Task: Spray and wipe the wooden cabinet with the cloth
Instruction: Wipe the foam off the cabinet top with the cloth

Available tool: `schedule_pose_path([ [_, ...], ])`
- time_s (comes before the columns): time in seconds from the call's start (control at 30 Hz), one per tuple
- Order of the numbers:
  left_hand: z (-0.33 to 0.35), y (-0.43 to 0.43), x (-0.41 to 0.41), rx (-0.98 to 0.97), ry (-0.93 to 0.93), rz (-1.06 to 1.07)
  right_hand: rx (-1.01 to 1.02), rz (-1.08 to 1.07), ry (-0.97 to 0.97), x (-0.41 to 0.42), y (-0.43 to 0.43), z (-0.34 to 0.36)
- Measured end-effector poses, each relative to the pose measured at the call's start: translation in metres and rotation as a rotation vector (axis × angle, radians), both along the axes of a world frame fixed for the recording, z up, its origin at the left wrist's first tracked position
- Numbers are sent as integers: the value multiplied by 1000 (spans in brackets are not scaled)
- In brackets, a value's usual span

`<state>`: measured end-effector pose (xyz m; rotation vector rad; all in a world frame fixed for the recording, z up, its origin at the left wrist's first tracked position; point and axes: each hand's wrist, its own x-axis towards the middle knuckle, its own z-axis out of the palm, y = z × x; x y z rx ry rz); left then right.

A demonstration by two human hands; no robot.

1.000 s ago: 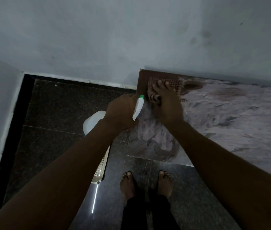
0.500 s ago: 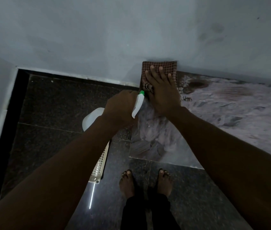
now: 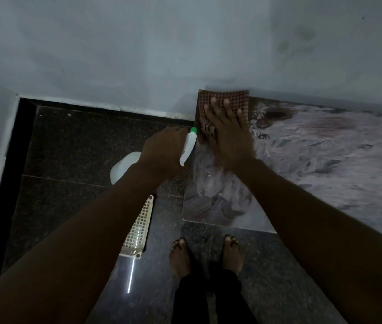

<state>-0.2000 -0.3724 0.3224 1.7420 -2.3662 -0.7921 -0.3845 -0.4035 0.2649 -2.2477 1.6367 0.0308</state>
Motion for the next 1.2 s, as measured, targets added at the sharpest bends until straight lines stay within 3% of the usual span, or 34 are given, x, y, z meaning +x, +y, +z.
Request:
schedule_pose_path([
  [0.37,1,22,5,-18,21,-11,-24,186,-8,-38,59,-4],
  [0.63,-6,52,6,-17,-10,-44,-14,69,-118,-22,10,-1],
  [1.2,-12,103,6,22,-90,-82,36,86,-228,-34,27,1],
])
